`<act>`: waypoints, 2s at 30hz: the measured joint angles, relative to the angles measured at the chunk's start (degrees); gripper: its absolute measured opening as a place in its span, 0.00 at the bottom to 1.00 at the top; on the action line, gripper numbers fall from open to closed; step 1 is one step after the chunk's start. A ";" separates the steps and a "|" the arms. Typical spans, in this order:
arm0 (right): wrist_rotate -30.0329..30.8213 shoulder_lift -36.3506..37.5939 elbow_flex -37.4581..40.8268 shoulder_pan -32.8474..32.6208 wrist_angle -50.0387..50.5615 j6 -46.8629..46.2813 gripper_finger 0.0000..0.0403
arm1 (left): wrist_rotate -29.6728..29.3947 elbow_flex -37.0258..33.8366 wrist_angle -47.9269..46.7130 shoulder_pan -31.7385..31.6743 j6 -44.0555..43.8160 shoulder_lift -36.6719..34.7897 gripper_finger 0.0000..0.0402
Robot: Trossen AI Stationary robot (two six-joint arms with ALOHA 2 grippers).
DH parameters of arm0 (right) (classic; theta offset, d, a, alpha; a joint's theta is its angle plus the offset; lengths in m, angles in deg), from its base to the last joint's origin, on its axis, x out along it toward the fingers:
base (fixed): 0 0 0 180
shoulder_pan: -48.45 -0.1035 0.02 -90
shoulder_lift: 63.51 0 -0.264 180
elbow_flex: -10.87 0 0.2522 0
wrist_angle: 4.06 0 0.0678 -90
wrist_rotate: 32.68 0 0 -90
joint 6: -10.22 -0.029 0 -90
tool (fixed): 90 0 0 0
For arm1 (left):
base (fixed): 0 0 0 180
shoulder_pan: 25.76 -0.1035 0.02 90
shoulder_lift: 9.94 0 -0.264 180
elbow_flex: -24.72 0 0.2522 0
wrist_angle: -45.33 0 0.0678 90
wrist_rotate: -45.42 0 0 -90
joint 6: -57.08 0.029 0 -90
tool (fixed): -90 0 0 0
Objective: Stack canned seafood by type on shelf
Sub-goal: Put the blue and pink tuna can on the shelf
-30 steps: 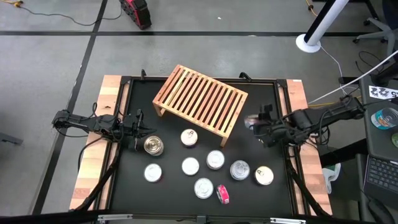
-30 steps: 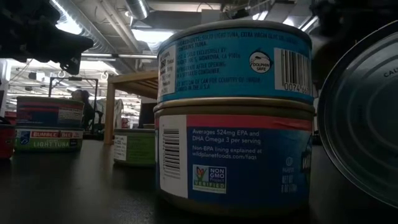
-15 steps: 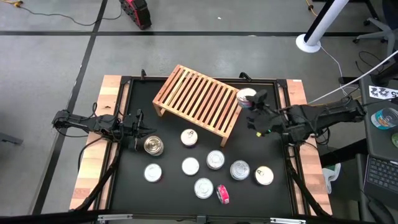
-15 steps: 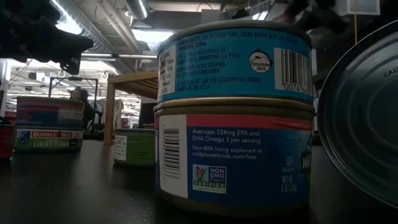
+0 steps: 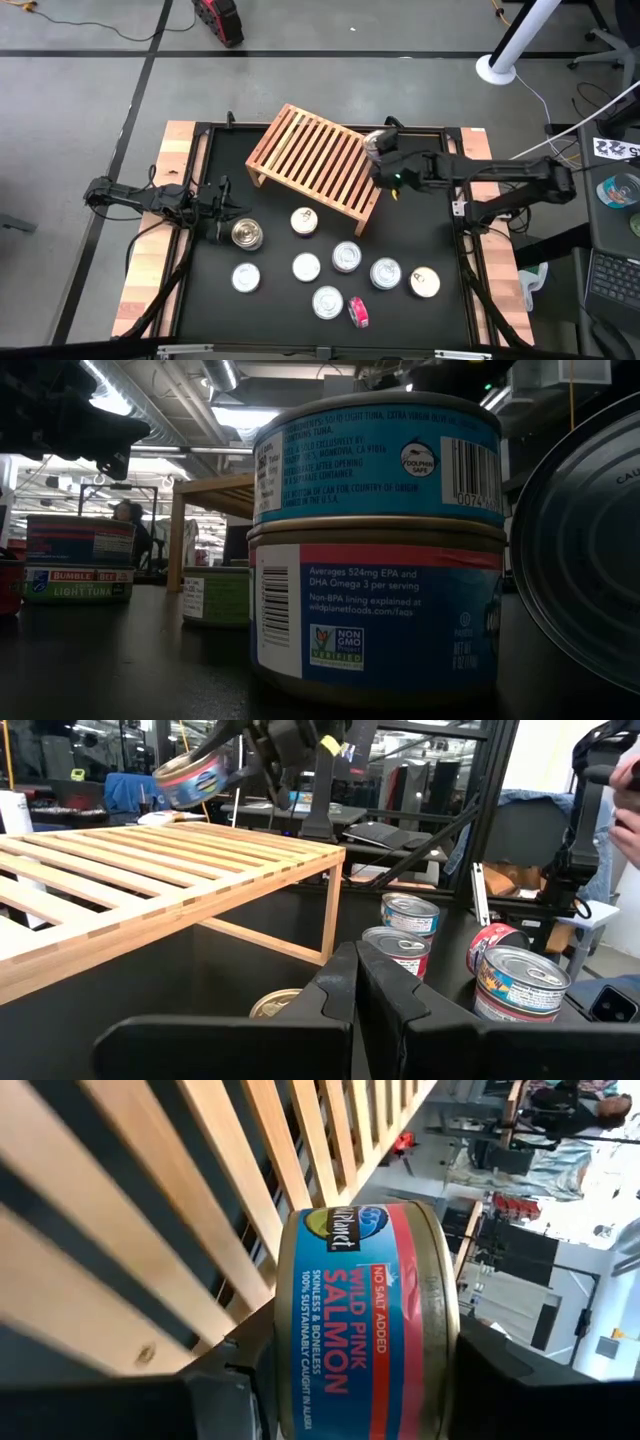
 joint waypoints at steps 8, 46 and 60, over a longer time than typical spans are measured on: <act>-1.63 -4.84 0.00 2.81 -4.17 2.13 0.45 | 0.00 0.00 0.00 0.00 0.02 0.00 0.01; -10.89 -4.92 -5.99 2.57 12.59 -14.42 0.62 | 0.00 0.00 0.00 0.00 0.02 0.00 0.01; -16.34 -4.84 -9.32 2.57 19.79 -21.77 0.62 | 0.00 0.00 0.00 0.00 0.02 0.00 0.01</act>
